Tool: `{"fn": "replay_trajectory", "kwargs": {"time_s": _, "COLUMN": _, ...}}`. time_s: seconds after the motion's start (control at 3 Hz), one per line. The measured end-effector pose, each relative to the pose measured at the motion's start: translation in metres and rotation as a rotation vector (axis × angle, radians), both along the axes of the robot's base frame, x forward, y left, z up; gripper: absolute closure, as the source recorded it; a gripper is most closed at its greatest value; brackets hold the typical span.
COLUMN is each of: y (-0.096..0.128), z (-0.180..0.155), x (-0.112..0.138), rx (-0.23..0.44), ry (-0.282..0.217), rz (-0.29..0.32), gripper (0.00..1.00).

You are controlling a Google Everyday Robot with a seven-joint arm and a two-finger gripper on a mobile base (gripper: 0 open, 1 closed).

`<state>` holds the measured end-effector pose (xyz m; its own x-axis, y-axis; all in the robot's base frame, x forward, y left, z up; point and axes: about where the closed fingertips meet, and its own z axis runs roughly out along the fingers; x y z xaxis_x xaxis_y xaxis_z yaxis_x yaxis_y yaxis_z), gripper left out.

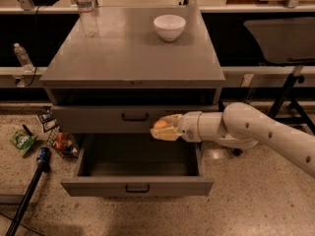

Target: Place orange into middle drawer

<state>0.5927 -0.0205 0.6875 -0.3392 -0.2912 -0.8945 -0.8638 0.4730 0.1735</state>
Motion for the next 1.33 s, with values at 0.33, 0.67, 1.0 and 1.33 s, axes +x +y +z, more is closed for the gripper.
{"fn": "replay_trajectory", "kwargs": {"time_s": 0.33, "y": 0.013, "z": -0.052, "x": -0.005, "rx": 0.008, "ry": 0.069, "rz": 0.012, "gripper": 1.0}}
{"fn": "replay_trajectory", "kwargs": {"time_s": 0.67, "y": 0.03, "z": -0.117, "x": -0.01, "rx": 0.019, "ry": 0.147, "rz": 0.039, "gripper": 1.0}}
{"fn": "replay_trajectory", "kwargs": {"time_s": 1.0, "y": 0.043, "z": -0.165, "x": -0.003, "rx": 0.014, "ry": 0.179, "rz": 0.056, "gripper": 1.0}}
{"fn": "replay_trajectory", "kwargs": {"time_s": 1.33, "y": 0.049, "z": -0.2, "x": 0.01, "rx": -0.004, "ry": 0.182, "rz": 0.037, "gripper": 1.0}}
